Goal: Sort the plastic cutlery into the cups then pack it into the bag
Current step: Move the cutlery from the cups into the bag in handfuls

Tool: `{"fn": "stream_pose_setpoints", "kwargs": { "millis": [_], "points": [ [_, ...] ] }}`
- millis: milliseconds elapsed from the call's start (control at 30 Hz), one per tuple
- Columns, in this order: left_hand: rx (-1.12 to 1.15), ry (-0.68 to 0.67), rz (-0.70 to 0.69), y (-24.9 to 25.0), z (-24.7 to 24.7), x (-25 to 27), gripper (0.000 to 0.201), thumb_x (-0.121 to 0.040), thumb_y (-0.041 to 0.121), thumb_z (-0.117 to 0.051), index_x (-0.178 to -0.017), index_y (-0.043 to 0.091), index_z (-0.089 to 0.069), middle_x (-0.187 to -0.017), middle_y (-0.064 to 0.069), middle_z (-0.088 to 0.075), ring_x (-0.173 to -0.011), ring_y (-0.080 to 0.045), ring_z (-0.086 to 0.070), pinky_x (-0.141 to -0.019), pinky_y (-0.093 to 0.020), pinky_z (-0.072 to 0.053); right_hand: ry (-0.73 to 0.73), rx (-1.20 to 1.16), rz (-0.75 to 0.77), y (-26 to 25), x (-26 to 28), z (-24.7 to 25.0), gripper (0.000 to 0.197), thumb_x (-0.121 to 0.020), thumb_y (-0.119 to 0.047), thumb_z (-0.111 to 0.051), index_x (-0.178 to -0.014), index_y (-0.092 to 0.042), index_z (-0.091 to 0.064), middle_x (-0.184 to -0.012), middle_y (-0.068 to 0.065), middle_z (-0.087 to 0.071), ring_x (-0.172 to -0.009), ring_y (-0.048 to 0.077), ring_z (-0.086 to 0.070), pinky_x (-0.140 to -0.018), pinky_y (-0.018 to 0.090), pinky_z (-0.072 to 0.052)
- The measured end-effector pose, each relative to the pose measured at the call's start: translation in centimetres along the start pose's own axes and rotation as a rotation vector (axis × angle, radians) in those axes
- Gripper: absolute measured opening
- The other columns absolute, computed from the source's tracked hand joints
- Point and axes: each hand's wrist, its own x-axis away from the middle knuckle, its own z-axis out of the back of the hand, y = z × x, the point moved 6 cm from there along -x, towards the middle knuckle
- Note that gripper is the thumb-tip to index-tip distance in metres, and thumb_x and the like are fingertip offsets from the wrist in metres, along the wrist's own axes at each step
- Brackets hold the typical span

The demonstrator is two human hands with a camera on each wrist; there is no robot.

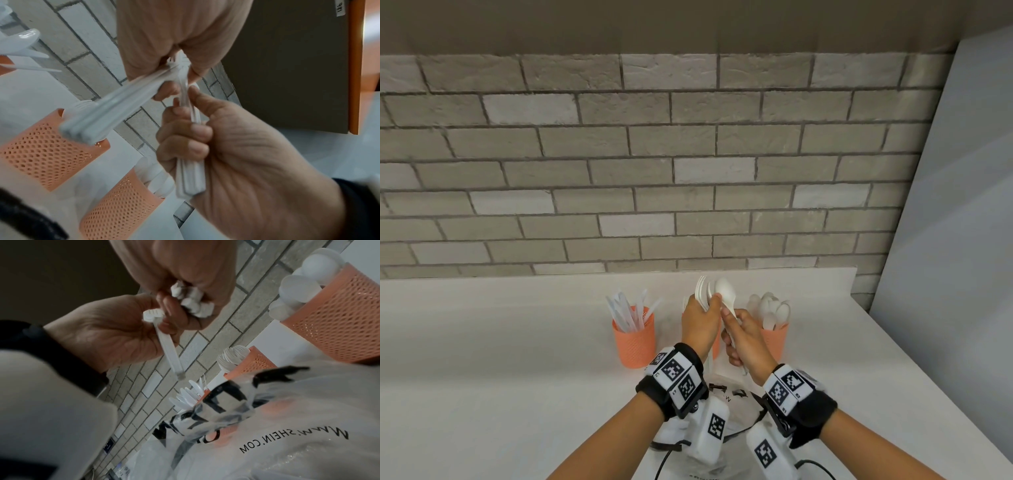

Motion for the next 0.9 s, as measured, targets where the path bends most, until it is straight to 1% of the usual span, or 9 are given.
{"fn": "stream_pose_setpoints", "kwargs": {
  "millis": [167, 267, 367, 433, 467, 533, 600, 767, 900],
  "points": [
    [0.069, 0.044, 0.027, 0.4, 0.1, 0.2, 0.033, -0.097, 0.029, -0.038, -0.109, -0.001, -0.046, -0.080, -0.008, -0.059, -0.074, -0.022, -0.056, -0.069, -0.033, -0.044, 0.027, 0.065, 0.041, -0.2, -0.1, -0.3, 0.024, -0.101, -0.030, -0.033, -0.084, -0.018, -0.043, -0.061, 0.002, -0.048, -0.038, 0.008, -0.044, -0.035, 0.018, -0.036],
    [0.123, 0.103, -0.020, 1.1, 1.1, 0.1, 0.020, -0.100, 0.028, -0.032, -0.102, 0.009, -0.040, -0.069, -0.004, -0.061, -0.067, -0.020, -0.058, -0.073, -0.034, -0.046, 0.073, 0.156, 0.047, -0.2, -0.2, 0.3, 0.028, -0.101, -0.029, -0.031, -0.083, -0.018, -0.049, -0.065, 0.000, -0.052, -0.054, 0.011, -0.052, -0.049, 0.020, -0.046],
    [0.154, 0.136, -0.058, 1.3, 2.0, -0.4, 0.023, -0.100, 0.033, -0.031, -0.099, 0.011, -0.040, -0.063, -0.008, -0.057, -0.056, -0.023, -0.058, -0.062, -0.036, -0.052, 0.083, 0.138, 0.025, 0.0, -0.3, 1.0, 0.031, -0.101, -0.031, -0.031, -0.080, -0.017, -0.049, -0.059, 0.000, -0.042, -0.047, 0.010, -0.041, -0.045, 0.024, -0.039],
    [0.154, 0.131, -0.091, 1.5, 2.2, -0.5, 0.019, -0.099, 0.029, -0.037, -0.094, 0.011, -0.042, -0.056, -0.004, -0.049, -0.042, -0.015, -0.049, -0.045, -0.027, -0.044, 0.045, 0.058, -0.035, 0.1, -0.2, 1.2, 0.032, -0.101, -0.034, -0.028, -0.083, -0.018, -0.049, -0.055, -0.003, -0.034, -0.040, 0.006, -0.031, -0.037, 0.018, -0.027],
    [0.143, 0.128, -0.101, 1.6, 2.2, -0.5, 0.017, -0.098, 0.027, -0.042, -0.091, 0.012, -0.044, -0.055, 0.000, -0.045, -0.041, -0.012, -0.044, -0.043, -0.024, -0.038, 0.018, -0.005, -0.072, 0.2, -0.2, 1.2, 0.033, -0.101, -0.037, -0.027, -0.086, -0.019, -0.050, -0.053, -0.004, -0.032, -0.037, 0.004, -0.026, -0.036, 0.016, -0.022],
    [0.134, 0.105, -0.086, 1.6, 2.1, -0.4, 0.010, -0.093, 0.023, -0.051, -0.091, 0.014, -0.050, -0.058, 0.002, -0.044, -0.046, -0.011, -0.041, -0.045, -0.022, -0.032, -0.037, -0.164, -0.151, 0.3, 0.0, 1.0, 0.034, -0.101, -0.040, -0.026, -0.090, -0.019, -0.050, -0.046, -0.007, -0.030, -0.032, 0.002, -0.022, -0.033, 0.014, -0.016],
    [0.131, 0.068, -0.053, 1.6, 1.8, -0.2, 0.009, -0.089, 0.017, -0.057, -0.097, 0.014, -0.053, -0.058, 0.002, -0.045, -0.047, -0.012, -0.041, -0.046, -0.021, -0.032, -0.088, -0.316, -0.207, 0.2, 0.1, 0.7, 0.035, -0.100, -0.042, -0.028, -0.084, -0.018, -0.047, -0.042, -0.007, -0.032, -0.029, 0.002, -0.021, -0.030, 0.013, -0.014],
    [0.129, -0.077, -0.015, 1.7, 0.7, 0.8, 0.019, -0.085, 0.021, -0.064, -0.074, 0.008, -0.058, -0.047, 0.000, -0.040, -0.039, -0.011, -0.035, -0.040, -0.017, -0.032, -0.163, -0.449, -0.241, -0.1, 0.3, 0.4, 0.040, -0.099, -0.042, -0.030, -0.074, -0.015, -0.043, -0.043, -0.003, -0.037, -0.026, 0.002, -0.023, -0.027, 0.011, -0.016],
    [0.101, -0.109, -0.035, 1.7, -0.1, 1.1, 0.033, -0.083, 0.029, -0.068, -0.055, 0.015, -0.058, -0.035, 0.009, -0.041, -0.032, -0.006, -0.035, -0.039, -0.018, -0.032, -0.177, -0.357, -0.186, -0.3, 0.4, 0.3, 0.043, -0.100, -0.043, -0.027, -0.084, -0.014, -0.053, -0.044, -0.003, -0.039, -0.028, 0.002, -0.024, -0.028, 0.012, -0.018]
  ]
}}
